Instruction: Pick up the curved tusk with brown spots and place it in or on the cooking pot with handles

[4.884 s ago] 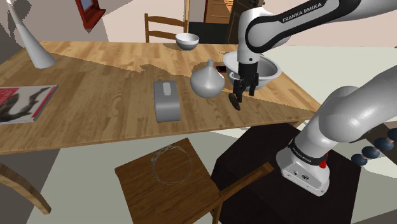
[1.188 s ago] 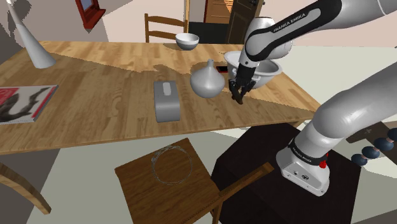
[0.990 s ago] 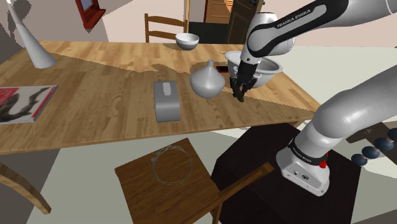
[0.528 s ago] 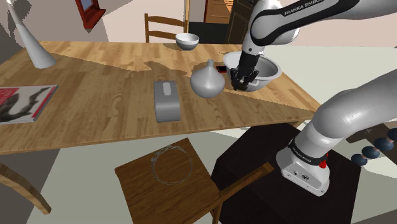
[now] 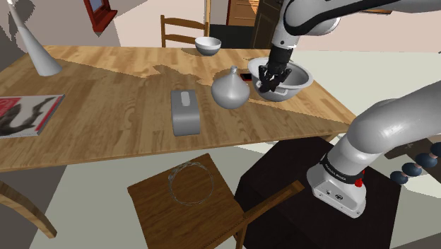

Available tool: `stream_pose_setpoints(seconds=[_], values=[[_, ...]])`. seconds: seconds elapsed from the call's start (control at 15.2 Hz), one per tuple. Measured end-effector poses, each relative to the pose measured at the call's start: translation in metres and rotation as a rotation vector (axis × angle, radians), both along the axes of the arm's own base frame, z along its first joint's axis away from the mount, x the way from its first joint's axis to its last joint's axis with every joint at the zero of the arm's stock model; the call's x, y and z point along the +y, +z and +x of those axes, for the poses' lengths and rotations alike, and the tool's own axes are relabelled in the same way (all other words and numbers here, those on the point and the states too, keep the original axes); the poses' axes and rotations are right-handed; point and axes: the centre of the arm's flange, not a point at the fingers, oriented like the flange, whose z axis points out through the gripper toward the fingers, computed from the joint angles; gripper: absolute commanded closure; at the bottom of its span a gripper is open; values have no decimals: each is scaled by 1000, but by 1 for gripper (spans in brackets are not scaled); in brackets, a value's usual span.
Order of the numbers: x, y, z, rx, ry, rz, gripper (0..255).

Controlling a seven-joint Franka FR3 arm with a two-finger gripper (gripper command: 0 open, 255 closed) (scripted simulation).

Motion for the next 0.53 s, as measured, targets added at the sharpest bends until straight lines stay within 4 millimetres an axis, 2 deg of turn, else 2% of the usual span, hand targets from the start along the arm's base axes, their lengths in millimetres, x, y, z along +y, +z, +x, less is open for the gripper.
stream_pose_setpoints(seconds=[0.53], values=[[0,43,0,0,-1,0,255]])
